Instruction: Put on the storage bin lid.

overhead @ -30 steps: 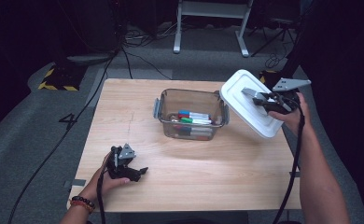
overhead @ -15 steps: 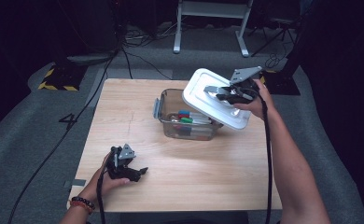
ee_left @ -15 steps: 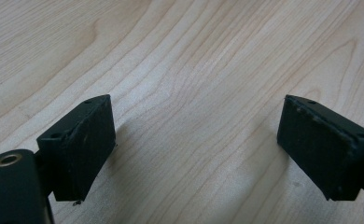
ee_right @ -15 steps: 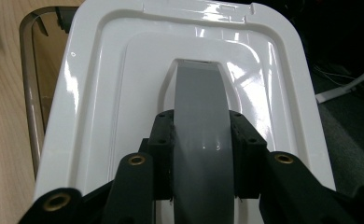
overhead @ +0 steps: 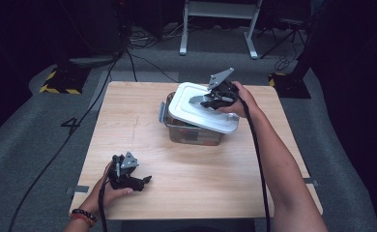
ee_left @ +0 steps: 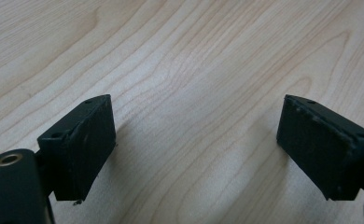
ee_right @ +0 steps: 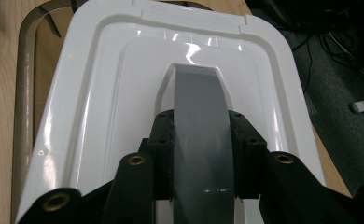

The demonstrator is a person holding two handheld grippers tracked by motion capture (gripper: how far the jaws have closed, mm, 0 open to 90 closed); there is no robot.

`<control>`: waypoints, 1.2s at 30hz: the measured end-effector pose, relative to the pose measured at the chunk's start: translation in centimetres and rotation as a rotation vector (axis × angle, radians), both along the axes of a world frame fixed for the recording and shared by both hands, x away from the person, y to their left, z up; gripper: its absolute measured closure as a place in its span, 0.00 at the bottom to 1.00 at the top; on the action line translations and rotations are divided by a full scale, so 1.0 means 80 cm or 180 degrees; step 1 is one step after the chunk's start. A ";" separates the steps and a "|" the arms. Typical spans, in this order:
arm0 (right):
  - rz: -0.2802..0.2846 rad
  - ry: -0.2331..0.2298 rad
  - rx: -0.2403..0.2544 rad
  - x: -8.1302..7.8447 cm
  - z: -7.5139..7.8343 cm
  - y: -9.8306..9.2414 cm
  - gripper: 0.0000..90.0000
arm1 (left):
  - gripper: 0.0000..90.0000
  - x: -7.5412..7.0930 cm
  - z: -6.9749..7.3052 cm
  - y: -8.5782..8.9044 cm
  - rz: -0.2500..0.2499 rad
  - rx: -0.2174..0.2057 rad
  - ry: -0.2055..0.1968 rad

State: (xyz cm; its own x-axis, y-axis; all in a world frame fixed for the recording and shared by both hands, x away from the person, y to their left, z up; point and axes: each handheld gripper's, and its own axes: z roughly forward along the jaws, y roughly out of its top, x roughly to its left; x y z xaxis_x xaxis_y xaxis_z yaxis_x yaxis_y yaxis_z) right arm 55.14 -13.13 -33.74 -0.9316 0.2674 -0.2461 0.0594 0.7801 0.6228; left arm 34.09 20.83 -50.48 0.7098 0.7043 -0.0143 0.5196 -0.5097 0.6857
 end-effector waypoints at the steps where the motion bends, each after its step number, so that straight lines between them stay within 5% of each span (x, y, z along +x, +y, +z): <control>1: 0.0023 0.0012 -0.0003 0.002 -0.001 0.004 0.75 | 0.13 -0.001 0.000 0.001 0.0017 0.0009 -0.0003; 17: 0.0416 -0.0003 0.0002 0.002 -0.005 0.025 0.75 | 0.13 -0.008 0.000 0.004 0.0044 -0.0001 0.0004; 28: 0.0353 -0.0084 0.0020 0.009 -0.008 0.025 0.74 | 0.13 -0.007 0.000 0.004 0.0044 0.0000 0.0006; 36: 0.0716 0.0055 -0.0108 0.009 -0.008 0.015 0.75 | 0.13 -0.007 0.000 0.004 0.0041 0.0000 0.0005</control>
